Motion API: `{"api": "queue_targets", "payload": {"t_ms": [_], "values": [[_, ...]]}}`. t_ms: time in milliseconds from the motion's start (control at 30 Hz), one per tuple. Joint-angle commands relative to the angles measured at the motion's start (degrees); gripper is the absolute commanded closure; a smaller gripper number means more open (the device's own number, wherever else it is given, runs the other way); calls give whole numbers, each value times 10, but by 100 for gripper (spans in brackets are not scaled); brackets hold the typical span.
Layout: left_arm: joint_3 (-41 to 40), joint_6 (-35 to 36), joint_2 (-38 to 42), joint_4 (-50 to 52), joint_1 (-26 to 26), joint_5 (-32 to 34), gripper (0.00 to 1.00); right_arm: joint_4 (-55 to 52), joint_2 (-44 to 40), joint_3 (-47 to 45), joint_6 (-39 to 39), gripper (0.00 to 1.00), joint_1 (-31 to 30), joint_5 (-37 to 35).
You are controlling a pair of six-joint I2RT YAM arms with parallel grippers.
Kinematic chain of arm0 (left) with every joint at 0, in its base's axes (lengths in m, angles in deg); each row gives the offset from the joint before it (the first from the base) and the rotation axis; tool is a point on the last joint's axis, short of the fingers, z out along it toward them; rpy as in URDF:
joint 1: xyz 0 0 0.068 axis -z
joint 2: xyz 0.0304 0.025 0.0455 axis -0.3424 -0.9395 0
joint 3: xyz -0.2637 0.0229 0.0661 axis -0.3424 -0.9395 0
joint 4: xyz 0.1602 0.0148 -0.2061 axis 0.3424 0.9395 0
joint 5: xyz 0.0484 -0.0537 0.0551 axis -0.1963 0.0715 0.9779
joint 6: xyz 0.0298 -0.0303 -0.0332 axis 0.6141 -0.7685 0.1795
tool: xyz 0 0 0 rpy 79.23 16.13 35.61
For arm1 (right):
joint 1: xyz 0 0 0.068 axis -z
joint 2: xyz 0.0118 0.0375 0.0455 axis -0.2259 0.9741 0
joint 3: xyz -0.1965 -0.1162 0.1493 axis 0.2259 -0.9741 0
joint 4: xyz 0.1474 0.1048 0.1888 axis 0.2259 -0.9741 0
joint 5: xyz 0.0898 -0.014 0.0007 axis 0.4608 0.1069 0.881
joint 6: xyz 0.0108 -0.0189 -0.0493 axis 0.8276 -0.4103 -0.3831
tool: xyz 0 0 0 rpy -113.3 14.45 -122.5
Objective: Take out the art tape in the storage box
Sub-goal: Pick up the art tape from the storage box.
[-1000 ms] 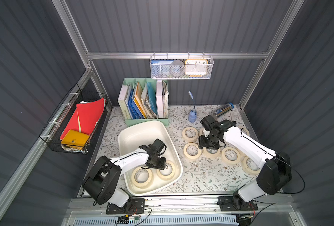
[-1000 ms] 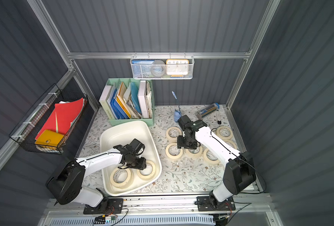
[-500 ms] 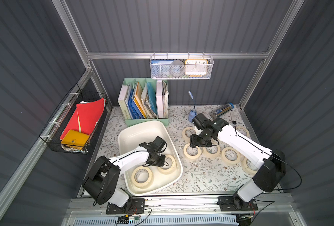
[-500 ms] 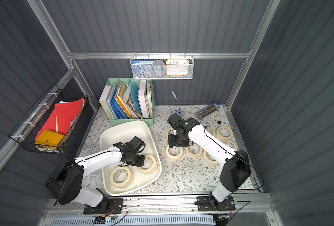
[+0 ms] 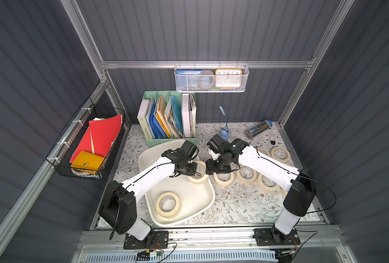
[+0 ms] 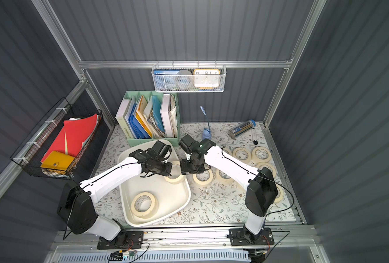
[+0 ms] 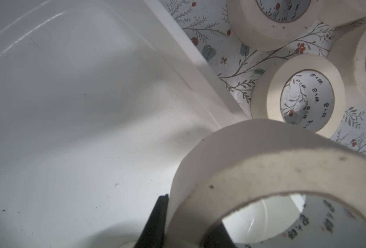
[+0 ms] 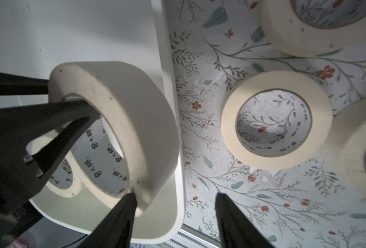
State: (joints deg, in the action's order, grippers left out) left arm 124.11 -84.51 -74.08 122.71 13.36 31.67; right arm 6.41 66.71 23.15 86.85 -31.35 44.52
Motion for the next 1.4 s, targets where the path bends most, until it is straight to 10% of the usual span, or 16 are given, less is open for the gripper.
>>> {"api": "queue_targets", "payload": {"t_ms": [0,367,867,1367], "values": [[16,12,4,14,1,-12,77,21,18,14,12,35,-8,6],[9,1,26,-4,1,-18,71,48,58,26,25,47,-9,19],[-32,8,143,-77,1,34,18,23,46,49,19,99,0,-31],[-67,-12,182,-101,0,77,17,-131,-243,-145,69,100,96,-123]]}}
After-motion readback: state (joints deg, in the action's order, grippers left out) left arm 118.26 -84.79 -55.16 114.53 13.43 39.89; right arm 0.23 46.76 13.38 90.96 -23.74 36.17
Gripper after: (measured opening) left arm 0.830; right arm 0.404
